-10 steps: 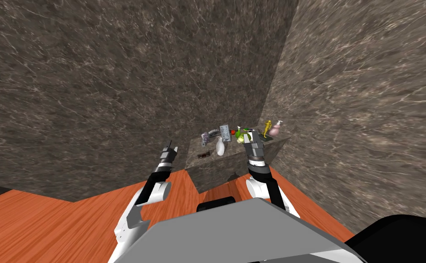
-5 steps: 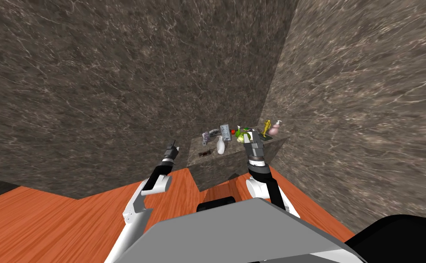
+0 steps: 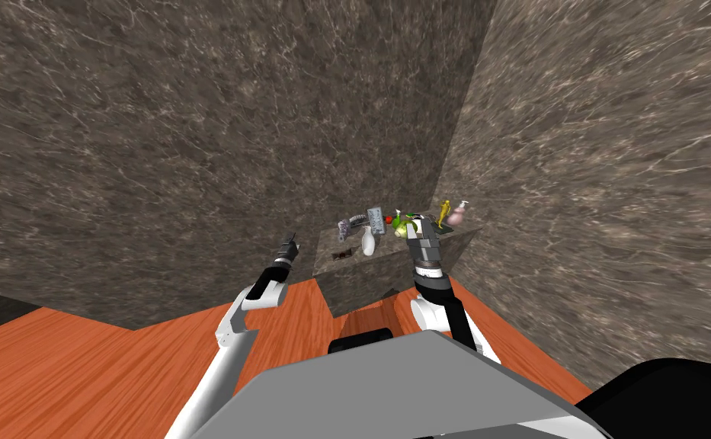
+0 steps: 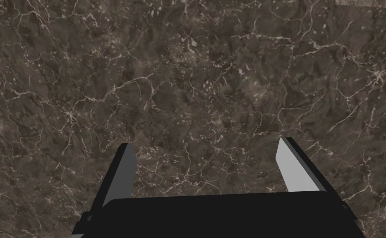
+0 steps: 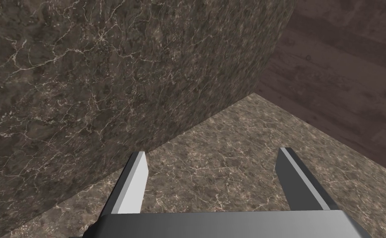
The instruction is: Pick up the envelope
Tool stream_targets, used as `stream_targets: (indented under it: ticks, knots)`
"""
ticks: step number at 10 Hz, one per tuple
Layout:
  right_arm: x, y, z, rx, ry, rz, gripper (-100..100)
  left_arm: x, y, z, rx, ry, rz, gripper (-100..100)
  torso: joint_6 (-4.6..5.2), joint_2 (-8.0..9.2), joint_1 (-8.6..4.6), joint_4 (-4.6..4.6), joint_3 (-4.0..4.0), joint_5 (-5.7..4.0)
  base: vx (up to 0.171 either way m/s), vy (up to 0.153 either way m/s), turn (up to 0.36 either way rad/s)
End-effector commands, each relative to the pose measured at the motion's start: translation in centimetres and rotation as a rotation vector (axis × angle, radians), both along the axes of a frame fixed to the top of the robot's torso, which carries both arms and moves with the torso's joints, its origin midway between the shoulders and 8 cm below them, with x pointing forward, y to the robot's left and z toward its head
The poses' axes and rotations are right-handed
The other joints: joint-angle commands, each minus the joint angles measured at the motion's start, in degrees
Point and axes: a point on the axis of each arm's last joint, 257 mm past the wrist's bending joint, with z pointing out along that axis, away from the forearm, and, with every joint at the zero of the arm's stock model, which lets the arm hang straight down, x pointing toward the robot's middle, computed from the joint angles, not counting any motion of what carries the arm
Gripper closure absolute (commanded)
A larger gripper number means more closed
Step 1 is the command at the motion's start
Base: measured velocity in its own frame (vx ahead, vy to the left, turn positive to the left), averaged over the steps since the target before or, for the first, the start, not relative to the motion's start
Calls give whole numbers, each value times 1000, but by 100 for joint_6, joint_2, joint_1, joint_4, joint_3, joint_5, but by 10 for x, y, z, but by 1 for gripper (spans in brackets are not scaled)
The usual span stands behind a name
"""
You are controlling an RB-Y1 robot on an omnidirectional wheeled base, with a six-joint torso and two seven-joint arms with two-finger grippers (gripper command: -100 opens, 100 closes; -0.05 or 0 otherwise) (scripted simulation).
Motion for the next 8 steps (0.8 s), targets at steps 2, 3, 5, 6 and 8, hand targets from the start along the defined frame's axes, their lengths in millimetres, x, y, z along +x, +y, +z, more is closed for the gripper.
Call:
stream_targets:
  ticks: [2, 3, 5, 6, 8]
  knots:
    - [0, 0, 0, 0, 0, 0, 0, 20, 14, -13, 26, 73, 28, -100, 0, 4, 1, 1, 2, 0, -39, -2, 3]
    - [0, 0, 0, 0, 0, 0, 0, 21, 15, -16, 26, 86, 32, -100, 0, 2, -1, 0, 1, 0, -13, -3, -3]
    - [0, 0, 0, 0, 0, 0, 0, 36, 29, -26, 46, 150, 61, -100, 0, -2, -5, 0, -1, -1, -23, -11, 1]
    - [0, 0, 0, 0, 0, 0, 0, 45, 39, -25, 70, 172, 78, -100, -1, -2, -4, -1, -1, -1, -32, -15, -2]
    - [0, 0, 0, 0, 0, 0, 0, 50, 44, -36, 65, 216, 93, -100, 0, -1, -5, 0, -1, -1, -19, -9, -1]
